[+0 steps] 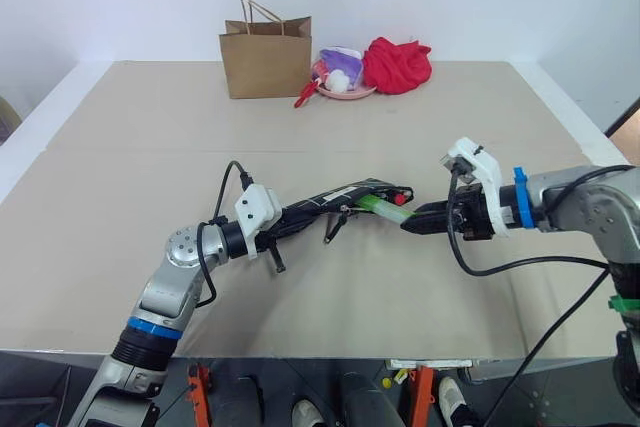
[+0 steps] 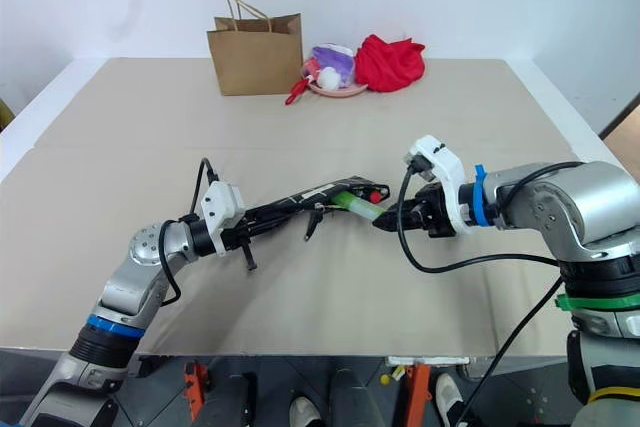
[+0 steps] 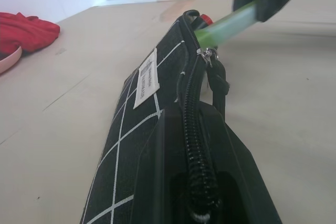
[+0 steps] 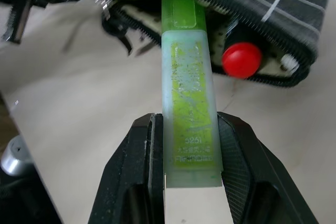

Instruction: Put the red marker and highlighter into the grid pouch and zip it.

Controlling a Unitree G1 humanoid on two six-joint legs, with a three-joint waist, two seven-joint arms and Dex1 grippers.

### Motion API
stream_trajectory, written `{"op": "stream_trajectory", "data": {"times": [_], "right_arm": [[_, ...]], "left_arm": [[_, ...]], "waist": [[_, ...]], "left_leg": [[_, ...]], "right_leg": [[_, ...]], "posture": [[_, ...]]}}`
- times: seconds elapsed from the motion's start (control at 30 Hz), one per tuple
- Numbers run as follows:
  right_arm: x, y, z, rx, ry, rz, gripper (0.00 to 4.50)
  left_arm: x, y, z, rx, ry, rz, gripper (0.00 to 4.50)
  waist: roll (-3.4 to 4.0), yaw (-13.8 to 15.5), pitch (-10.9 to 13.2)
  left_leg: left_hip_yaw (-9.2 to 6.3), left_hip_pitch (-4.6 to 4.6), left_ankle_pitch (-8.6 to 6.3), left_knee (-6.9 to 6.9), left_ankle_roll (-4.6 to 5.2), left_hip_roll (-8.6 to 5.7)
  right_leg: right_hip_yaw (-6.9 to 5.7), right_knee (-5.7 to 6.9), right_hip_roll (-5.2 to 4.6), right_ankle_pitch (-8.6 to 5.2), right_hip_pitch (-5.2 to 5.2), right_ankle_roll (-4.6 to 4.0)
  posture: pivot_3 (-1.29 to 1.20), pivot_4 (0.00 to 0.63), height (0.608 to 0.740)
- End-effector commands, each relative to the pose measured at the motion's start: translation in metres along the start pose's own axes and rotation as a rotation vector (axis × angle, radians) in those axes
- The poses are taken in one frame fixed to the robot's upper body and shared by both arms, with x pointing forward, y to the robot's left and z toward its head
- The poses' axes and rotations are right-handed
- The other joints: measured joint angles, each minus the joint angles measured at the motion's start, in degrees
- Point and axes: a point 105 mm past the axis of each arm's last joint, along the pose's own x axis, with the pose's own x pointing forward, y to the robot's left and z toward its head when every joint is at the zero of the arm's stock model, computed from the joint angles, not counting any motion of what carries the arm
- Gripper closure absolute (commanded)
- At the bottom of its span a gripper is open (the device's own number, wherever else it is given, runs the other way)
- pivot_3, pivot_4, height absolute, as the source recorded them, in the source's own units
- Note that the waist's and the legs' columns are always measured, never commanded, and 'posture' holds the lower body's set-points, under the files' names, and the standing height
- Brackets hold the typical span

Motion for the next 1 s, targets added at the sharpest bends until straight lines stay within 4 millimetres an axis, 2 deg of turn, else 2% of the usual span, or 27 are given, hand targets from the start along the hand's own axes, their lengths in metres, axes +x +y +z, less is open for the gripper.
{"op": "stream_trajectory", "data": {"times": [0.03, 0.3, 0.37, 0.47, 0.53, 0.8, 0.9, 1.0], "right_arm": [[-0.002, -0.004, 0.012, -0.021, -0.034, -0.033, 3.45], [0.006, -0.008, 0.022, -0.027, -0.055, -0.047, 3.45], [0.006, -0.004, 0.026, -0.044, -0.072, -0.029, 2.42], [0.004, 0.002, 0.035, -0.099, -0.132, -0.018, 1.14], [0.001, 0.004, 0.033, -0.148, -0.143, -0.035, 0.03], [-0.018, -0.003, 0.019, -0.179, -0.238, -0.121, 0.03], [-0.021, -0.011, 0.019, -0.182, -0.326, -0.183, 0.96], [-0.018, -0.012, 0.021, -0.155, -0.377, -0.195, 2.45]], "left_arm": [[0.002, -0.001, 0.012, 0.034, -0.033, -0.005, 4.5], [0.003, -0.001, 0.011, 0.034, -0.034, -0.007, 4.5], [0.003, -0.001, 0.011, 0.034, -0.034, -0.007, 4.5], [0.003, -0.001, 0.011, 0.033, -0.034, -0.007, 4.5], [0.002, -0.002, 0.011, 0.033, -0.033, -0.006, 4.5], [-0.001, 0.003, 0.012, 0.038, -0.029, 0.002, 4.5], [-0.001, 0.005, 0.013, 0.035, -0.032, 0.005, 4.5], [-0.001, 0.004, 0.013, 0.032, -0.034, -0.003, 4.5]], "waist": [[0.0, -0.01, 0.0], [0.01, -0.06, 0.0], [0.03, -0.05, 0.02], [0.03, -0.06, 0.02], [0.04, -0.04, 0.02], [0.03, 0.1, 0.03], [0.03, 0.08, 0.03], [0.04, -0.19, 0.03]], "left_leg": [[0.0, 0.0, 0.0, 0.0, 0.0, 0.0], [0.0, -0.02, 0.0, -0.01, 0.0, 0.0], [0.0, -0.02, 0.0, -0.02, 0.0, 0.0], [0.0, -0.02, 0.0, -0.01, 0.0, 0.0], [0.0, -0.04, 0.0, -0.02, 0.0, 0.0], [-0.01, -0.06, -0.01, -0.03, 0.01, 0.0], [-0.02, -0.04, 0.0, 0.0, 0.01, 0.0], [-0.02, -0.03, 0.0, 0.03, 0.01, 0.0]], "right_leg": [[0.0, 0.0, 0.0, 0.0, 0.0, 0.0], [0.0, 0.0, 0.0, 0.0, -0.02, 0.0], [0.0, 0.0, 0.0, 0.0, -0.03, 0.0], [0.0, 0.01, 0.0, 0.0, -0.02, 0.0], [0.0, 0.01, 0.0, 0.0, -0.03, 0.01], [-0.05, 0.01, -0.02, -0.03, -0.02, 0.02], [-0.07, 0.01, -0.02, -0.02, 0.01, 0.02], [-0.06, 0.02, -0.01, 0.03, 0.0, 0.01]], "posture": [[0.0, 0.15, 0.74], [0.0, 0.15, 0.74], [0.0, 0.15, 0.74], [0.0, 0.15, 0.74], [0.0, 0.15, 0.74], [0.0, 0.15, 0.74], [0.0, 0.15, 0.74], [0.0, 0.15, 0.74]]}}
